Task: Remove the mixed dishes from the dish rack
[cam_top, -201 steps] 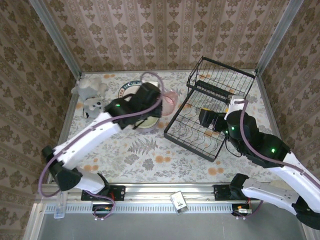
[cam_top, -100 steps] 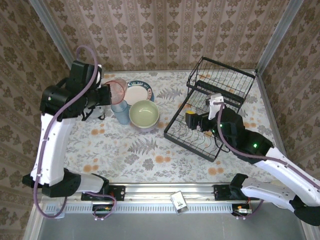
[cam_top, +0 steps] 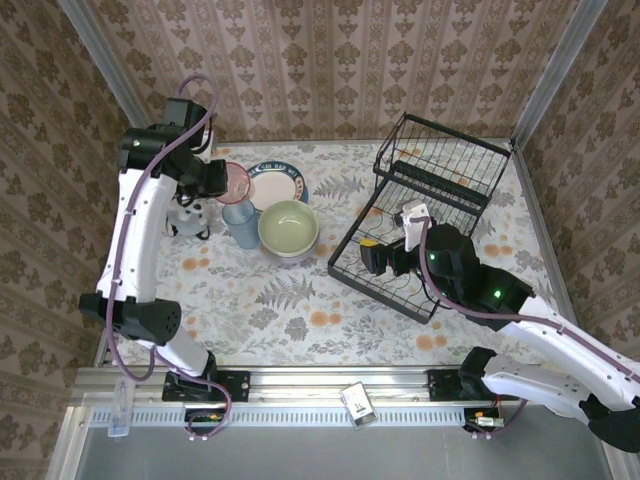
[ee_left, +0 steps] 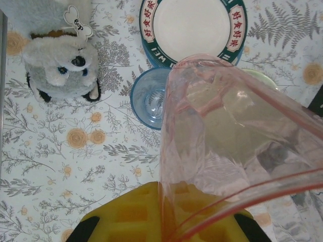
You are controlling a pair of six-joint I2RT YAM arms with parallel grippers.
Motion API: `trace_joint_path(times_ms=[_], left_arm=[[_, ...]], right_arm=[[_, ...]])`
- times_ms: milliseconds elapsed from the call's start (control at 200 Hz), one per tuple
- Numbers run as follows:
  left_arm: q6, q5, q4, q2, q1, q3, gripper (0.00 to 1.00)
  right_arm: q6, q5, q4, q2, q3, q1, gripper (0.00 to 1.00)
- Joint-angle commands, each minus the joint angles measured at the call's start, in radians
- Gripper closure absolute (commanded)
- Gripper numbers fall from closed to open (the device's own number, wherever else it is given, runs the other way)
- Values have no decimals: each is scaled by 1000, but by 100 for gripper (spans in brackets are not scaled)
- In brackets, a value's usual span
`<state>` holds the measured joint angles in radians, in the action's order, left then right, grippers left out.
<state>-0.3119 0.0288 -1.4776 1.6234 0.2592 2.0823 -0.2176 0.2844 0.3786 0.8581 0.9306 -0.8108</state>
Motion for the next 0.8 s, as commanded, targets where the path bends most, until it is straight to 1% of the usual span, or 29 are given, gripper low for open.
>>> trace_joint_path(times_ms=[0, 315, 465, 795], left_arm=[[28, 4, -17, 2, -19, 33, 100], [37, -41, 14, 43, -79, -27, 100], [43, -59, 23, 62, -97, -47, 100], [58, -71, 35, 111, -110, -77, 100]], right_arm=[[9, -16, -29, -25, -28, -6, 0], [21, -45, -43, -1, -42, -7, 0], [24, -42, -57, -16, -65, -5, 0], [10, -47, -64, -29, -94, -7, 0]])
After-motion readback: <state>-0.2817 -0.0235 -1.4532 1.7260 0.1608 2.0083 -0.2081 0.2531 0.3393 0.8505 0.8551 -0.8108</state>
